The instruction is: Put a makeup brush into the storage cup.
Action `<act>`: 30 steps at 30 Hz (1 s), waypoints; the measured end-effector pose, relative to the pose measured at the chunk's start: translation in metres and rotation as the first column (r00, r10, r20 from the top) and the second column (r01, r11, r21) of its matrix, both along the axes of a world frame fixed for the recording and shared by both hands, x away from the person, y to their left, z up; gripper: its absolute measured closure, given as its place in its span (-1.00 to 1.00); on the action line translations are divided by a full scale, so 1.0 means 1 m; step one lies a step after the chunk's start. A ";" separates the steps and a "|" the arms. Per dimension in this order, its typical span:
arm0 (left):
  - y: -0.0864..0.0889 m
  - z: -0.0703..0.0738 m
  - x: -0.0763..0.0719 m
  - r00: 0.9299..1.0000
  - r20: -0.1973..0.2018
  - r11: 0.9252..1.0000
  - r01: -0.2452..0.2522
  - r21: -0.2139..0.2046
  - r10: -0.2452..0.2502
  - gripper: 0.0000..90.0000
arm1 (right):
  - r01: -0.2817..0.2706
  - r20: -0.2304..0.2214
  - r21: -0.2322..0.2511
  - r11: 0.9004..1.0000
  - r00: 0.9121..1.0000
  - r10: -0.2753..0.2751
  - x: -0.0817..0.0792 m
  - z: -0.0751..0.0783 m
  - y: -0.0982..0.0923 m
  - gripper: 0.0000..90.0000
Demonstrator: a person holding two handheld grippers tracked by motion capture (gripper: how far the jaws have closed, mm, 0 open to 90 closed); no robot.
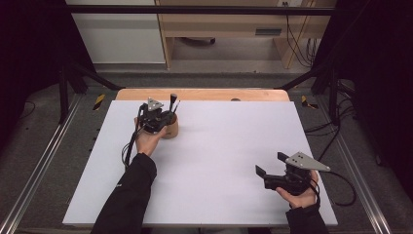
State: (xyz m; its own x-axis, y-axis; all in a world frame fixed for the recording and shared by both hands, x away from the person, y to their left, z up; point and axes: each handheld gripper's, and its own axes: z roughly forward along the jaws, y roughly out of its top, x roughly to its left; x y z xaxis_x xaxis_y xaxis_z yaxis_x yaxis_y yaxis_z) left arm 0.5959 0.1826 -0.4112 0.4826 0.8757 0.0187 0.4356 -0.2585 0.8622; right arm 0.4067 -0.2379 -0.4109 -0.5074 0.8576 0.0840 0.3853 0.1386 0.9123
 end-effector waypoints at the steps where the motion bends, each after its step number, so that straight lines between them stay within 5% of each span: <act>1: 0.000 0.001 -0.001 1.000 -0.004 1.000 0.002 -0.004 -0.002 0.67 | 0.000 -0.001 0.001 1.000 1.000 0.000 0.000 0.000 0.000 -0.83; 8: 0.005 0.009 -0.013 1.000 0.007 1.000 0.008 -0.019 -0.008 0.46 | -0.003 0.006 0.006 1.000 1.000 0.003 -0.001 0.002 0.001 -0.83; 17: 0.012 0.022 -0.036 0.998 0.038 0.995 0.054 -0.088 -0.051 0.13 | -0.002 0.020 0.009 1.000 1.000 0.002 -0.002 0.005 0.000 -0.83; 30: 0.025 0.024 -0.068 0.993 0.073 0.990 0.104 -0.099 -0.097 -0.12 | 0.010 0.018 0.013 1.000 1.000 -0.010 -0.002 0.005 -0.003 -0.83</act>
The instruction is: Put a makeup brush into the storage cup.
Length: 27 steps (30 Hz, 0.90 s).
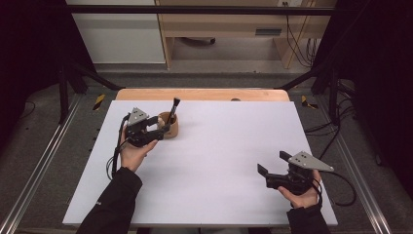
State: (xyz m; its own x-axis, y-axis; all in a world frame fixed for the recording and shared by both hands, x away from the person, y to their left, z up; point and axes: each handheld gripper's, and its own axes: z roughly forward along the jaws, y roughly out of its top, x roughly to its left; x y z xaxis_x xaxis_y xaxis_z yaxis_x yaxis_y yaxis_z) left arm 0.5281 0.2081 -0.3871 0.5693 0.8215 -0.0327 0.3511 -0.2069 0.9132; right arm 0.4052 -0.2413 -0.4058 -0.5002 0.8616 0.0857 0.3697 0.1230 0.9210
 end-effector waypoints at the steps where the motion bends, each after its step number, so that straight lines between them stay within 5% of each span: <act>1: 0.001 0.000 -0.003 1.000 0.003 1.000 0.001 0.003 -0.001 -0.14 | -0.001 0.000 0.000 1.000 1.000 0.001 0.000 0.000 0.000 -0.83; 11: 0.009 -0.001 -0.028 0.999 0.024 1.000 0.030 -0.008 -0.030 -0.32 | 0.002 0.005 0.000 1.000 1.000 -0.002 -0.001 0.001 -0.001 -0.83; 27: 0.024 -0.016 -0.057 1.000 0.006 0.999 0.029 -0.014 -0.029 -0.66 | 0.005 0.009 0.009 1.000 1.000 -0.006 -0.001 0.002 -0.003 -0.83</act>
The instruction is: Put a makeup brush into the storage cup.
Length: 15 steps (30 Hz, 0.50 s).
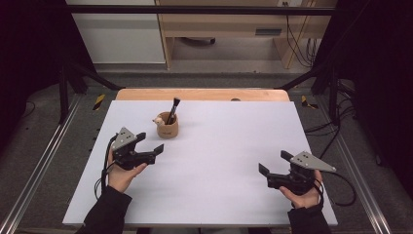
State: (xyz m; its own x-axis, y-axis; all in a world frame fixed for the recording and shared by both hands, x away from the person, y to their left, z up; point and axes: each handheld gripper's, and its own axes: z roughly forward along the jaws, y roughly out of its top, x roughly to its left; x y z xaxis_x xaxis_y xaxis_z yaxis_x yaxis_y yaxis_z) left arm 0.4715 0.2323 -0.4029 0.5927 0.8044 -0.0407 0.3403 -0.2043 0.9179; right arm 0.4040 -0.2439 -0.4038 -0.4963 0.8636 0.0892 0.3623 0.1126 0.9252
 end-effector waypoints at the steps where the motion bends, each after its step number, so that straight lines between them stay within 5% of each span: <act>1: 0.001 -0.001 -0.002 1.000 -0.004 1.000 0.005 -0.002 -0.005 -0.67 | -0.001 0.001 -0.004 1.000 1.000 0.001 0.000 0.000 -0.001 -0.83; 15: 0.017 -0.007 -0.023 1.000 -0.008 1.000 0.021 -0.013 -0.022 -0.75 | 0.001 0.001 -0.001 1.000 1.000 -0.001 0.000 0.001 -0.001 -0.83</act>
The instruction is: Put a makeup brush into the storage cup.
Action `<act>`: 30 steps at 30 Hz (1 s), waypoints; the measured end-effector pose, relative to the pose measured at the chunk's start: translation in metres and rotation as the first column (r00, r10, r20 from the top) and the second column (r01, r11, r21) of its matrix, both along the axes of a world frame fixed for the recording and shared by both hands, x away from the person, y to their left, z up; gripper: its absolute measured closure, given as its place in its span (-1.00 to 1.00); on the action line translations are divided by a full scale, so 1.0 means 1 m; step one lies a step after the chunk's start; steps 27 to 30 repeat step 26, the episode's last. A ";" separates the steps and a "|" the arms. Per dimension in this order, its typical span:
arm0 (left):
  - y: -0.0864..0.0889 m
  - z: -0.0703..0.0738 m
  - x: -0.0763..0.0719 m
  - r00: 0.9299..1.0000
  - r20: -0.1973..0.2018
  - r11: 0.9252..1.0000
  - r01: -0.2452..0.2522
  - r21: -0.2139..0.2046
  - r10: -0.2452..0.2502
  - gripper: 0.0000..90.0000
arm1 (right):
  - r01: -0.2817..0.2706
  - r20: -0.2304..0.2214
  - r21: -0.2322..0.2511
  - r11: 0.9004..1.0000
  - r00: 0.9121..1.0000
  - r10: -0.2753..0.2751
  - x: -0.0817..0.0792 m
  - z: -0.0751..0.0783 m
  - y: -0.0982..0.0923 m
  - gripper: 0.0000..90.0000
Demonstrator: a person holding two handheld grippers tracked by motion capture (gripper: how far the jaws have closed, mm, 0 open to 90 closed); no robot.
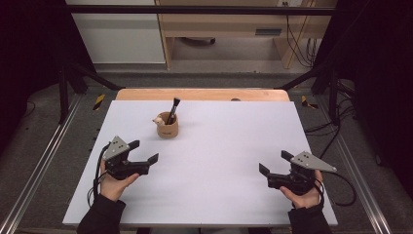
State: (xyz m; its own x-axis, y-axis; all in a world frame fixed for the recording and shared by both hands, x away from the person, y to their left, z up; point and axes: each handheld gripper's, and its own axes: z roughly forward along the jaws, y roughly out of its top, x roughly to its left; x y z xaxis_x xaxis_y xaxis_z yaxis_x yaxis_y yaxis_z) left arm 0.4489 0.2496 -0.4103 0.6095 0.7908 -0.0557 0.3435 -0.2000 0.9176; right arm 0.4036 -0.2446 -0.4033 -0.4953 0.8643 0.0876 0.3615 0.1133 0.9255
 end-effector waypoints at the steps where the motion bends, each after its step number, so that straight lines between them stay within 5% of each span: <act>1: 0.002 -0.002 -0.002 1.000 -0.002 1.000 0.000 0.005 0.000 -0.75 | 0.000 0.000 0.000 1.000 1.000 0.000 0.000 0.000 0.000 -0.83; 30: 0.034 -0.013 -0.022 0.998 0.000 0.998 -0.061 -0.008 0.061 -0.77 | 0.006 -0.013 -0.002 1.000 1.000 -0.006 0.001 -0.002 0.000 -0.83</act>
